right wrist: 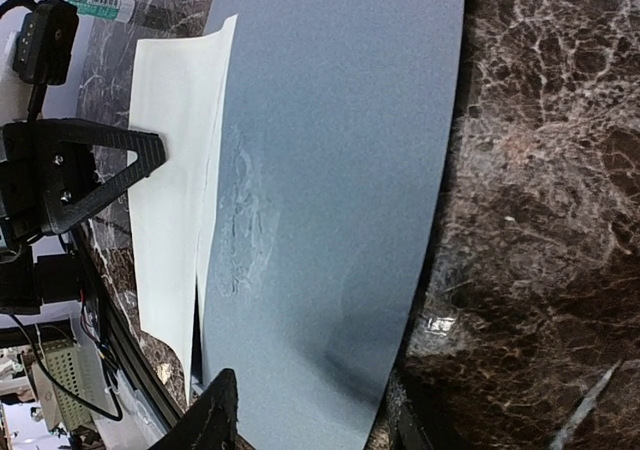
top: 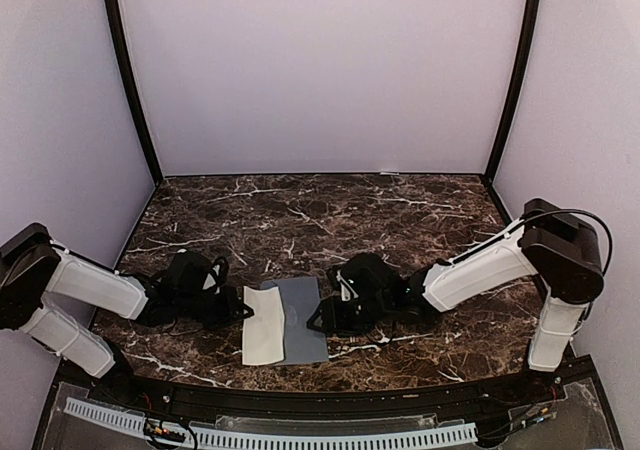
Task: Place the letter into the envelope and seal it
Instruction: Place the letter in the envelope.
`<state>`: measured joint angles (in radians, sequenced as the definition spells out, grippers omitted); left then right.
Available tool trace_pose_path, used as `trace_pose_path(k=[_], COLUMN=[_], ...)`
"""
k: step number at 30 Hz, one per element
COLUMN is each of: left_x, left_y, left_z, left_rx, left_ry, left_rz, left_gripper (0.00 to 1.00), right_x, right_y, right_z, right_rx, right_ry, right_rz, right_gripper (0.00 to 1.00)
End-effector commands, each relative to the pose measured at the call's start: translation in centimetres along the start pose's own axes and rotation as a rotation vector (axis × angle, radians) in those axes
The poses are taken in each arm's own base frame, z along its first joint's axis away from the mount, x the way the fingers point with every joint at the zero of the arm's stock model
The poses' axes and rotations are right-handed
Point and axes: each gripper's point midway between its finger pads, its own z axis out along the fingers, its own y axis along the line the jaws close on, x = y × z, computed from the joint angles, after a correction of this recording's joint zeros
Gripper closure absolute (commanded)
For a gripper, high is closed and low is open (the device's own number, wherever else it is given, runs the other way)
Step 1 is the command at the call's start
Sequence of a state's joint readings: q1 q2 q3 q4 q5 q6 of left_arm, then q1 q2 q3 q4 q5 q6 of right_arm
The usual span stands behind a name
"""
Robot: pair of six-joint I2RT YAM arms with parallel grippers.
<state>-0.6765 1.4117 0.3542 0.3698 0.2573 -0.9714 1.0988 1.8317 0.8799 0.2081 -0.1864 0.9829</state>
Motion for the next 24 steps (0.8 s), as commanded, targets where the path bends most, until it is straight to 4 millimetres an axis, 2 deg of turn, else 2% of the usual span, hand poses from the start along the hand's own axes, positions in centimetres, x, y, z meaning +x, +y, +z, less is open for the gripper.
trace_pose_path(k=[1, 6, 15, 24], left_x=[0.6, 0.6, 1.2, 1.4], left_y=[-0.3, -0.3, 0.1, -0.5], left_z=[0.0, 0.1, 0.3, 0.4], left_rx=[0.03, 0.032, 0.032, 0.065], left_ry=[0.026, 0.028, 0.053, 0.063], left_rz=[0.009, 0.01, 0.009, 0.012], left_gripper=[1.0, 1.0, 1.0, 1.0], right_x=[-0.3, -0.7, -1.6, -0.9], right_y=[1.7, 1.9, 3.7, 3.3], right_z=[-0.8, -1.4, -3.8, -2.7], right_rx=[-0.066, -0.074, -0.217, -0.234], right_ry=[-0.024, -0.05, -0.123, -0.082], right_rz=[0.013, 0.024, 0.048, 0.062], right_gripper=[0.53, 0.53, 0.54, 0.62])
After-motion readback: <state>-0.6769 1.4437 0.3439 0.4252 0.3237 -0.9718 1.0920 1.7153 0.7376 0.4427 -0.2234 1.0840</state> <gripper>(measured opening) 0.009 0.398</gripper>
